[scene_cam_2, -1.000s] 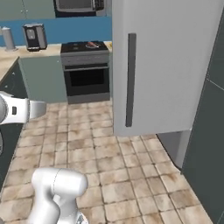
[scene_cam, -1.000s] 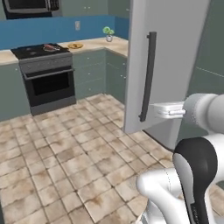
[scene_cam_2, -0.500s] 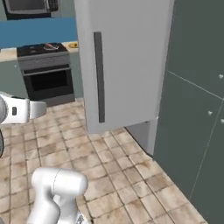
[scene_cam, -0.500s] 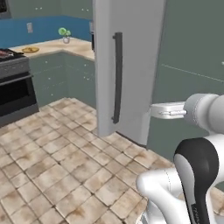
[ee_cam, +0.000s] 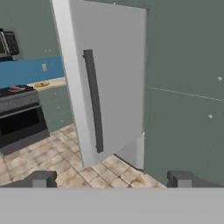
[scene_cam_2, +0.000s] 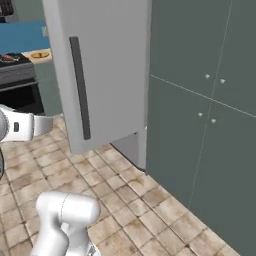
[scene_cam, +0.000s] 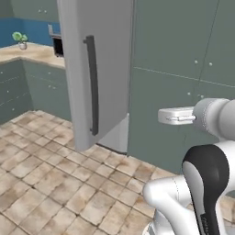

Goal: Place the cold items (lemon and cucumber) from the fridge in one tupperware on the dining counter. Place the warm items (kebab skewer and hot dog) in the stove area in another tupperware.

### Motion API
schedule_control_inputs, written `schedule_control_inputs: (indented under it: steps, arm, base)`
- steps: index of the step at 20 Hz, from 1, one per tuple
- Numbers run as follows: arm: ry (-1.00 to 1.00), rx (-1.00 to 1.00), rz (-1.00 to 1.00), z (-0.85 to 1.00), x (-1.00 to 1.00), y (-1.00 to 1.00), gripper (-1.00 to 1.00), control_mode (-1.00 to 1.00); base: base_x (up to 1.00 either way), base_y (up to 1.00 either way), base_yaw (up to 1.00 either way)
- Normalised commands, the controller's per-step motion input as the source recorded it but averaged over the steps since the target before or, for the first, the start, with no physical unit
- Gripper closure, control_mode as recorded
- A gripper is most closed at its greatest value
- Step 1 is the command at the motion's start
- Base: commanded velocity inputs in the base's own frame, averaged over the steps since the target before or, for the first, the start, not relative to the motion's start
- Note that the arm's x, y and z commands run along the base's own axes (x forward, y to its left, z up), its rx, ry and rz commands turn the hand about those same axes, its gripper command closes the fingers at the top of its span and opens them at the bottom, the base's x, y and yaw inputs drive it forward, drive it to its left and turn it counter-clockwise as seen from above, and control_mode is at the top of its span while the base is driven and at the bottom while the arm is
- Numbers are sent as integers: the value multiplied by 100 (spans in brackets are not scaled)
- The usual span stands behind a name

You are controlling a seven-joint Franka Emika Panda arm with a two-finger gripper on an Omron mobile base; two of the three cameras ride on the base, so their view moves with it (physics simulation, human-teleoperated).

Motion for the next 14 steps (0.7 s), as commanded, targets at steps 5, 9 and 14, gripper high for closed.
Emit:
schedule_control_inputs:
  steps: [5, 9, 14]
  arm:
    - [0, 0, 0, 0, 0, 0, -100, 100]
    - [0, 0, 0, 0, 0, 0, -100, 100]
    - [0, 0, 0, 0, 0, 0, -100, 100]
  base:
    - [17, 0, -38]
    - [15, 0, -39]
    - [22, 4, -39]
